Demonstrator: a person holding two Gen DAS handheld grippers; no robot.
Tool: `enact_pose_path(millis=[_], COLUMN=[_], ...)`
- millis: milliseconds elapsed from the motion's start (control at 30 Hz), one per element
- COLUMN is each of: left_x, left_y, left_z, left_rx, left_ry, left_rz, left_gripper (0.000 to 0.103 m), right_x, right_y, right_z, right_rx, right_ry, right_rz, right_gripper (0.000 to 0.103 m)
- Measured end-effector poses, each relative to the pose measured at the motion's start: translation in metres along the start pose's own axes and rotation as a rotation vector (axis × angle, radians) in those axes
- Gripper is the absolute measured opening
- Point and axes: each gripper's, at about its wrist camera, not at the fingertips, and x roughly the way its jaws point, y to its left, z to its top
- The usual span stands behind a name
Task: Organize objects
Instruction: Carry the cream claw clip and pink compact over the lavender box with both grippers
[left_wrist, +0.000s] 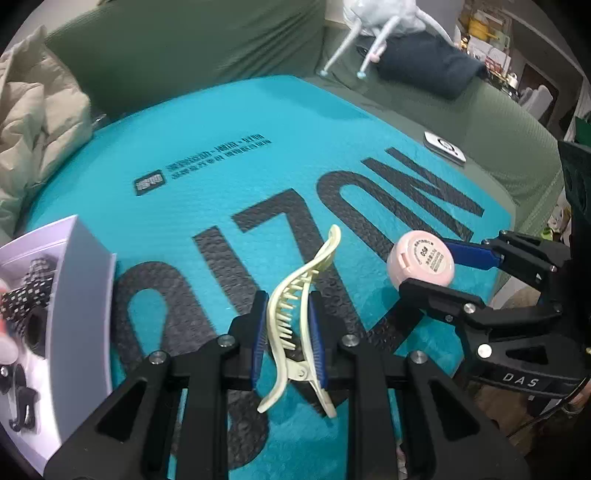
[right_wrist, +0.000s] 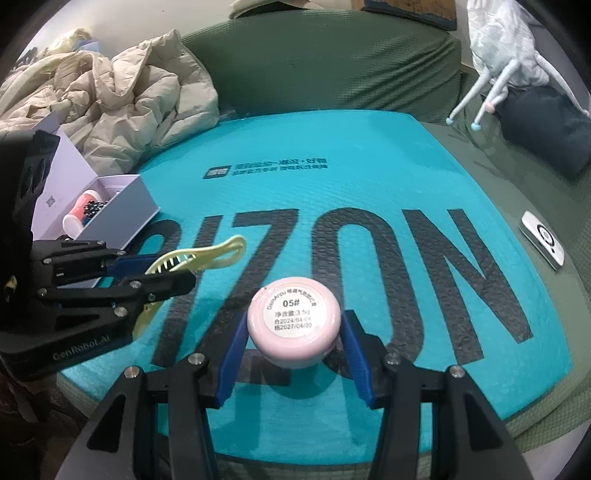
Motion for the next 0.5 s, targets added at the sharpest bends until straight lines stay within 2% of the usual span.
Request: enact_pose_path(millis=[500], left_x=[-0.051], left_y=[0.033], left_z=[-0.015], left_rx=[-0.059], left_ry=[-0.072], left_rz=[0.07], left_gripper=[0.02], right_x=[-0.01], right_y=[0.051], right_z=[0.019], right_rx=[-0.092], right_ry=[-0.019], right_rz=[0.028], right_gripper=[0.052])
